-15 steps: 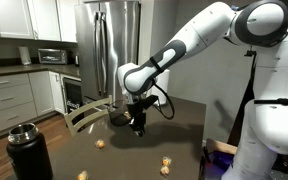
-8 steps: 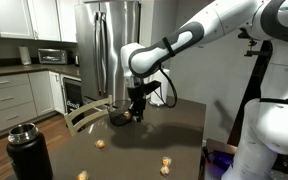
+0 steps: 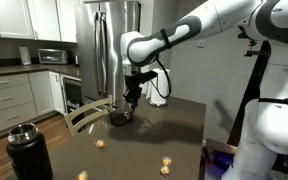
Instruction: Put one small packet in the basket
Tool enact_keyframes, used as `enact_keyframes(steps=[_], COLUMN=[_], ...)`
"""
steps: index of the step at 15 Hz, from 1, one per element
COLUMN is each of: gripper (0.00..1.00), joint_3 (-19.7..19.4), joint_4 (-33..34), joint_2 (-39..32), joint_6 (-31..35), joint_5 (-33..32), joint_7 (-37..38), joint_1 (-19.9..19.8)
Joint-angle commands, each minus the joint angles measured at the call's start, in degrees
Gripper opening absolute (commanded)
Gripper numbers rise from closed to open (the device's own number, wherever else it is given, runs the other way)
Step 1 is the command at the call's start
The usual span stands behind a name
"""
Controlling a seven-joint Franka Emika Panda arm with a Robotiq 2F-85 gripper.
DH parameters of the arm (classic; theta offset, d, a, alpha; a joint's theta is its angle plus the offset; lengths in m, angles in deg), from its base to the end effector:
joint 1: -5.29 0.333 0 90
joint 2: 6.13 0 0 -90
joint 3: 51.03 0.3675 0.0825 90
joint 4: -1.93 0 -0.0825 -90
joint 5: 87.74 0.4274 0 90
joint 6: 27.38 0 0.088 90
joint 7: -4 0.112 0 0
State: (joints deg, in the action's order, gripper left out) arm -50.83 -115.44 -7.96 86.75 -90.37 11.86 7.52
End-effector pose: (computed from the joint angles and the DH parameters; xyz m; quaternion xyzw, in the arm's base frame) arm 0.5849 0.0218 0.4419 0.9981 -0.0370 -0.0422 0.0243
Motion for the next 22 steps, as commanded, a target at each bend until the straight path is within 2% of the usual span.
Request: enact_keyframes(steps=[1, 9, 18, 19, 22], gripper=[0.10, 0.10, 0.10, 0.43, 0.57], joint_3=[-0.38, -1.67, -4.04, -4.14, -4.41], joint_4=[5.84, 14.57, 20.08, 20.38, 20.56], joint_2=[-4.46, -12.10, -18.32, -18.67, -18.98], joint_6=[0.56, 3.16, 7.56, 7.66, 7.84], joint_5=[-1.43, -1.74, -1.73, -1.70, -1.81], joint_7=[0.01, 0.10, 1.05, 1.05, 1.24], joint_1=[-0.84, -1.17, -1.52, -1.56, -1.46])
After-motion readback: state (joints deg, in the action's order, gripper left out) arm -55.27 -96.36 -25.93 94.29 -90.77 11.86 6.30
